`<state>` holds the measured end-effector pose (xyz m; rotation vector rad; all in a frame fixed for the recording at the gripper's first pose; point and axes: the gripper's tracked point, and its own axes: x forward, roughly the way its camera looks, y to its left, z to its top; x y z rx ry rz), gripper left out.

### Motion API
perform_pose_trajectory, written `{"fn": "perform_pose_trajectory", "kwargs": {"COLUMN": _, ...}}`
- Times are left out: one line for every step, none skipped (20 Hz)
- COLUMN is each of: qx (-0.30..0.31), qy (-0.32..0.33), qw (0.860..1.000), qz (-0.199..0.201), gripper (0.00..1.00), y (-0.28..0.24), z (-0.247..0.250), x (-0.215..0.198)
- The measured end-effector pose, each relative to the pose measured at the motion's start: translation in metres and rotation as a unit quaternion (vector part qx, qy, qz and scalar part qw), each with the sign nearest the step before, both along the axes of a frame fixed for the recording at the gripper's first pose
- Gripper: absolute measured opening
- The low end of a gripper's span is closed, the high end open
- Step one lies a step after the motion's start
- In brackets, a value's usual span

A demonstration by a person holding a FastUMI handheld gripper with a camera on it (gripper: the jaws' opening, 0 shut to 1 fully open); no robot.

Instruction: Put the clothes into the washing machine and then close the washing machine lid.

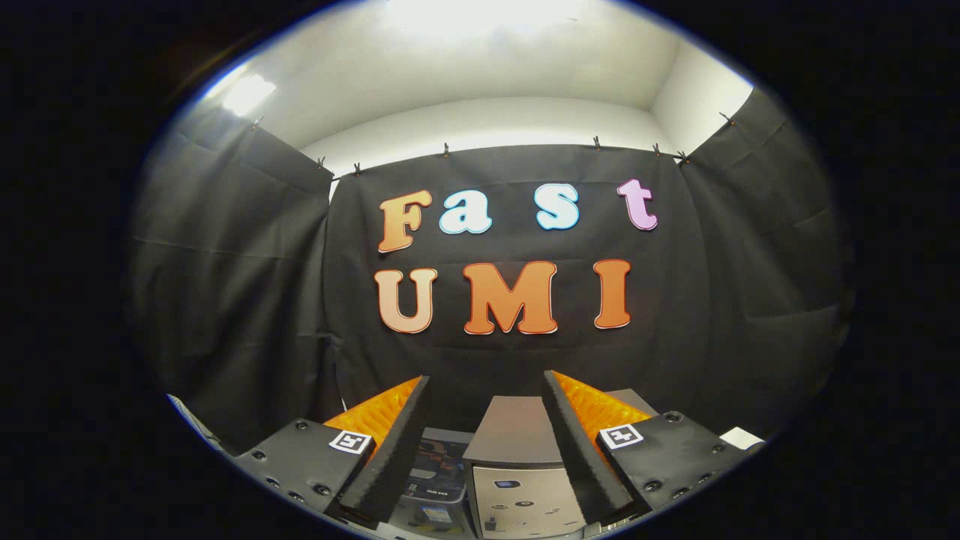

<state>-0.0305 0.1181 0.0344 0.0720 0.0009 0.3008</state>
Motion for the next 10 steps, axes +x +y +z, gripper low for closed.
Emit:
{"fn": "perform_pose_trajectory", "kwargs": {"qx": 0.006, "qy": 0.002, "qw": 1.0, "qz": 0.002, "gripper": 0.95, "y": -0.002, "z": -0.001, "x": 0.0}}
{"fn": "perform_pose_trajectory", "kwargs": {"qx": 0.012, "qy": 0.001, "qw": 1.0, "qz": 0.004, "gripper": 0.95, "y": -0.003, "z": -0.003, "x": -0.002}}
{"fn": "perform_pose_trajectory", "kwargs": {"qx": 0.016, "qy": 0.0, "qw": 1.0, "qz": 0.007, "gripper": 0.95, "y": -0.003, "z": -0.003, "x": -0.002}}
{"fn": "perform_pose_trajectory", "kwargs": {"qx": 0.017, "qy": 0.0, "qw": 1.0, "qz": 0.008, "gripper": 0.95, "y": -0.004, "z": -0.004, "x": -0.002}}
{"fn": "perform_pose_trajectory", "kwargs": {"qx": 0.015, "qy": 0.001, "qw": 1.0, "qz": 0.008, "gripper": 0.95, "y": -0.006, "z": -0.005, "x": 0.001}}
{"fn": "perform_pose_trajectory", "kwargs": {"qx": 0.01, "qy": 0.001, "qw": 1.0, "qz": 0.01, "gripper": 0.95, "y": -0.006, "z": -0.006, "x": 0.003}}
{"fn": "perform_pose_trajectory", "kwargs": {"qx": 0.007, "qy": 0.0, "qw": 1.0, "qz": 0.012, "gripper": 0.95, "y": -0.005, "z": -0.006, "x": 0.005}}
{"fn": "perform_pose_trajectory", "kwargs": {"qx": 0.005, "qy": 0.001, "qw": 1.0, "qz": 0.016, "gripper": 0.95, "y": -0.003, "z": -0.007, "x": 0.007}}
{"fn": "perform_pose_trajectory", "kwargs": {"qx": 0.006, "qy": 0.002, "qw": 1.0, "qz": 0.019, "gripper": 0.95, "y": -0.003, "z": -0.008, "x": 0.008}}
{"fn": "perform_pose_trajectory", "kwargs": {"qx": 0.007, "qy": 0.005, "qw": 1.0, "qz": 0.019, "gripper": 0.95, "y": -0.003, "z": -0.01, "x": 0.01}}
